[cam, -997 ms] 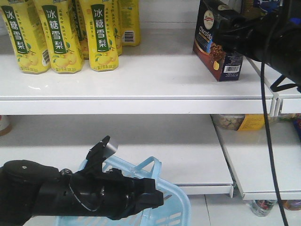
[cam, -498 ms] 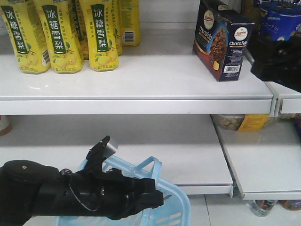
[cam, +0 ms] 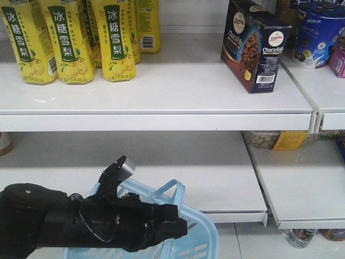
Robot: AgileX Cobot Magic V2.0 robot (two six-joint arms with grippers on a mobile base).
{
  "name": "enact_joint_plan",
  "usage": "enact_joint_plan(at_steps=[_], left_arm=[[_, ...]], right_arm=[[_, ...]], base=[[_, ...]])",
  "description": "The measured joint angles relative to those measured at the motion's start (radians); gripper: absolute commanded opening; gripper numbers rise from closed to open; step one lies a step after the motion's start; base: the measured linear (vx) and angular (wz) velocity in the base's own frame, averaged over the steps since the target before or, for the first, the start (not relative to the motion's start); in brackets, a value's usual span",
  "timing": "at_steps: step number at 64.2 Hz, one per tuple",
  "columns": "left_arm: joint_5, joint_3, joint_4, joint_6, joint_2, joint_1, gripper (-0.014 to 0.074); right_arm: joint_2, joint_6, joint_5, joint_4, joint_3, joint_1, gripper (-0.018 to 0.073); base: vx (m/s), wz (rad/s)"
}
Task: Left arm holds basket, right arm returns cookies
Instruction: 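Open the right gripper and withdraw it from the box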
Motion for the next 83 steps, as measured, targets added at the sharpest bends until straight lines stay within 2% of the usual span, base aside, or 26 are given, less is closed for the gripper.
enact_joint_plan(at_steps=[19,36,42,47,59,83], left_arm=[[0.0,0.0,0.0,0.0,0.0,0.0,-0.0006],[0.0,0.0,0.0,0.0,0.0,0.0,-0.0006],[0.0,0.0,0.0,0.0,0.0,0.0,-0.0006],[0.0,0.0,0.0,0.0,0.0,0.0,-0.0006],[0.0,0.0,0.0,0.0,0.0,0.0,-0.0006],[0.0,0.0,0.0,0.0,0.0,0.0,-0.0006]], right_arm=[[-0.282,-0.002,-0.072,0.001,0.292,0.0,0.052],[-0.349,-0.002,-0.105,0.003,0.343,0.0,0.051],[-0.349,-0.002,-0.11,0.003,0.343,0.0,0.0445],[-0.349,-0.002,-0.114,0.003,0.343,0.0,0.0344],[-0.349,-0.002,-0.118,0.003,0.343,0.0,-0.0013],[-0.349,-0.002,-0.12,0.004,0.343,0.0,-0.0008]], base=[[0.0,0.0],[0.0,0.0],[0.0,0.0],[0.0,0.0],[0.0,0.0],[0.0,0.0]])
